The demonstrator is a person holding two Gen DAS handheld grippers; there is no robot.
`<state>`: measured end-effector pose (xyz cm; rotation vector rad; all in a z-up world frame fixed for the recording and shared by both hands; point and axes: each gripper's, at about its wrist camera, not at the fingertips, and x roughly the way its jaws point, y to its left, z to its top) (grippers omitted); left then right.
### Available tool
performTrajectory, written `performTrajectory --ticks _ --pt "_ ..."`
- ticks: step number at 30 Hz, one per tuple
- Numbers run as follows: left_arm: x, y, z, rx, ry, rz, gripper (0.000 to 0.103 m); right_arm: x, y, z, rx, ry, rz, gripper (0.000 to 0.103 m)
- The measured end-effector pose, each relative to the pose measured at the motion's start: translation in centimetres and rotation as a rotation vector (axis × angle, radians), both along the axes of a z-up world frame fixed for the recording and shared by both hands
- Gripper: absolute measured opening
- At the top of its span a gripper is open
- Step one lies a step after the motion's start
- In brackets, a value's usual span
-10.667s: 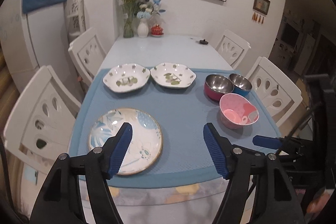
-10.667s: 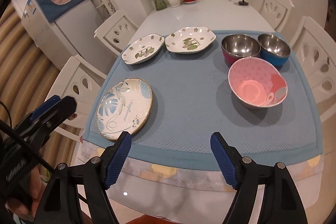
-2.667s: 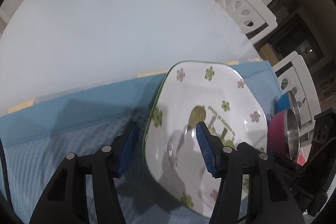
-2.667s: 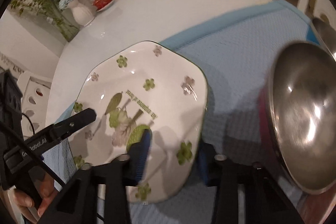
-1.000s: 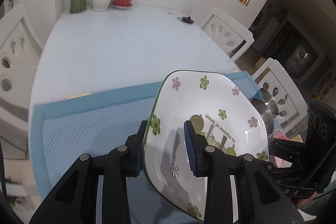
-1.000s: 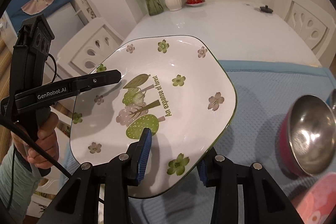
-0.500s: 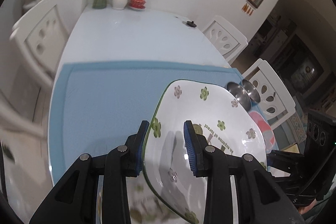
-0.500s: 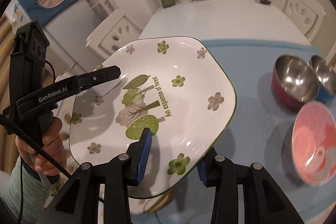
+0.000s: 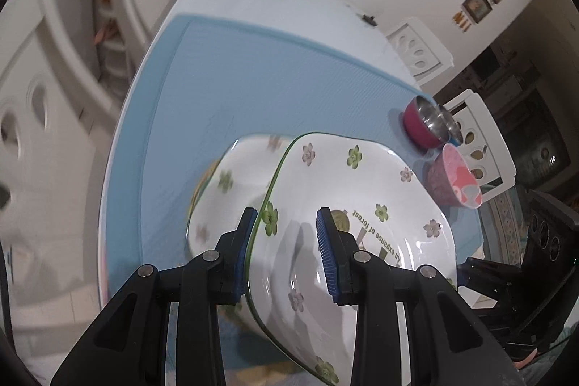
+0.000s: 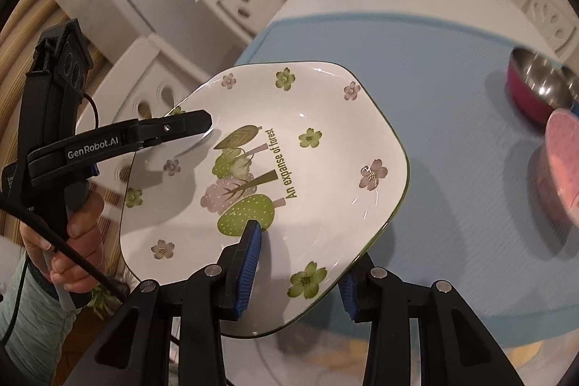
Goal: Organize plates and bowls
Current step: 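Lower the held hexagonal plate onto the plate stack with both grippers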
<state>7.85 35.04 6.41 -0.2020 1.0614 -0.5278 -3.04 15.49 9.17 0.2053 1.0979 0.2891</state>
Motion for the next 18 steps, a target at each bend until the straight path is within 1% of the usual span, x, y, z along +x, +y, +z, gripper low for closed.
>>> performTrajectory --ticks 4,9,14,18 --pt "-0.8 0.6 -1.6 0.01 0.026 0.017 0.029 -0.5 0.7 -1.7 -0.001 0.043 0.011 0.037" --pt "-1.2 1.3 -3.0 0.018 0.048 0.035 0.029 -0.2 1.4 -2.7 -0.016 0.077 0.022 0.037" --pt "-0.5 1.7 -3.5 0.025 0.05 0.039 0.029 0.3 2.0 -2.8 -0.041 0.081 0.024 0.037" --pt "0.1 1.4 -3.7 0.036 0.049 0.027 0.029 1.2 2.0 -3.1 -0.027 0.104 -0.001 0.038"
